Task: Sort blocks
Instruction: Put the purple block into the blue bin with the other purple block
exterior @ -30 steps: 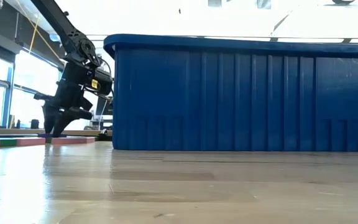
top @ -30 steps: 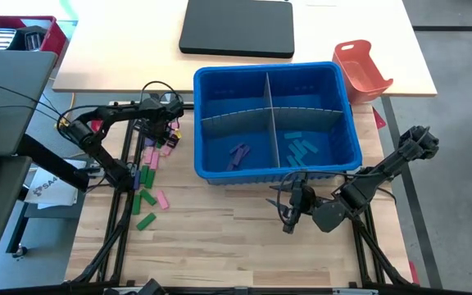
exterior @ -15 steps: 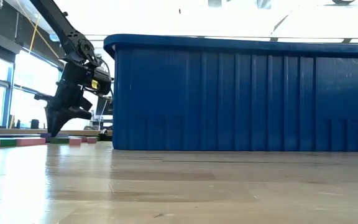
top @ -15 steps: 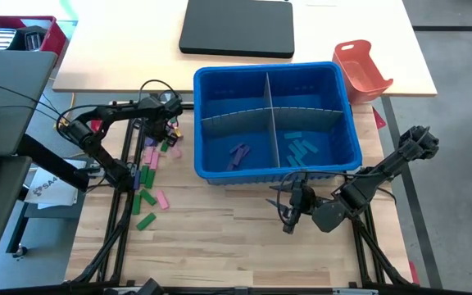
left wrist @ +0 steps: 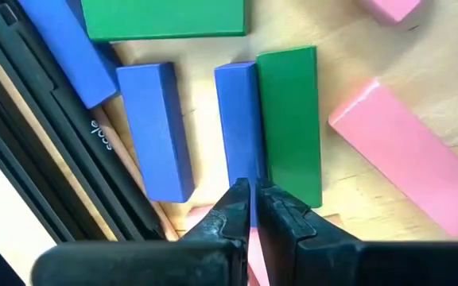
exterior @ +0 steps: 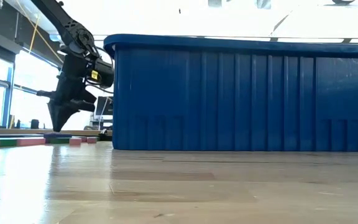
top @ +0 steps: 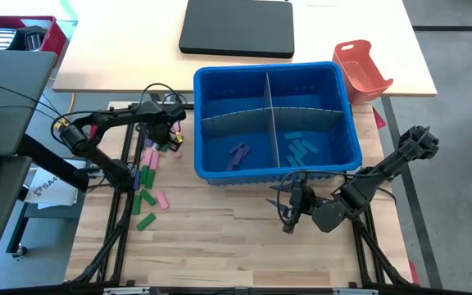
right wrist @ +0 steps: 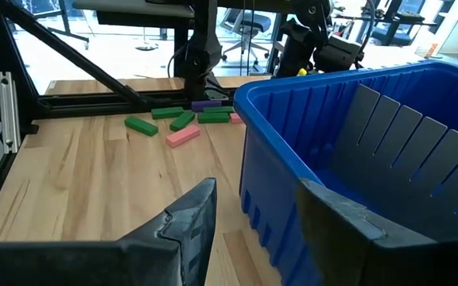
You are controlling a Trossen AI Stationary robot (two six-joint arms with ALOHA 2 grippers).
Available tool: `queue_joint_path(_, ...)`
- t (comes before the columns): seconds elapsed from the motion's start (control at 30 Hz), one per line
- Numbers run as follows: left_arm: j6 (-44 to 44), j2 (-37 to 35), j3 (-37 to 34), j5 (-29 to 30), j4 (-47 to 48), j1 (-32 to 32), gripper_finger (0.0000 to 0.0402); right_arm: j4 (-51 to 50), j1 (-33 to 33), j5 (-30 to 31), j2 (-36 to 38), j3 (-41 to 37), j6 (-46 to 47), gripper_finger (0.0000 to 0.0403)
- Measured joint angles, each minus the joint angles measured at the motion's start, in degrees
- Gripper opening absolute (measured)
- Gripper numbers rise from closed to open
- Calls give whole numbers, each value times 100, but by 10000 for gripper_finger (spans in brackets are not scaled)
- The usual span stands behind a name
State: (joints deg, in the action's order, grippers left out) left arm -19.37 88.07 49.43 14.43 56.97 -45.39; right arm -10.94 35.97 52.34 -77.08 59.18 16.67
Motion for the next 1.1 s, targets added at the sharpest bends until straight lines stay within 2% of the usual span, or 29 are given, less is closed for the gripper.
queue_joint_path(0.2,-48,-2,3,46,-15,24,23,-2,1,0,-2,0,0,169)
queue_joint_path(0.47,-166,-7,7,34,-46,-139,105,0,1,0,-2,0,2,169)
queue_joint_path(0.57,-264,-7,6,-31,-65,-268,117,-1,1,0,-2,0,2,169)
queue_joint_path(0.7,-256,-9,-150,-226,-238,-391,110,0,0,0,-2,0,2,169)
queue_joint_path(0.9,-110,-23,-539,-243,-616,-463,76,-2,-1,0,-2,0,2,169)
queue_joint_path(1.1,13,-37,-519,-178,-649,-453,50,0,-1,0,-2,0,0,169)
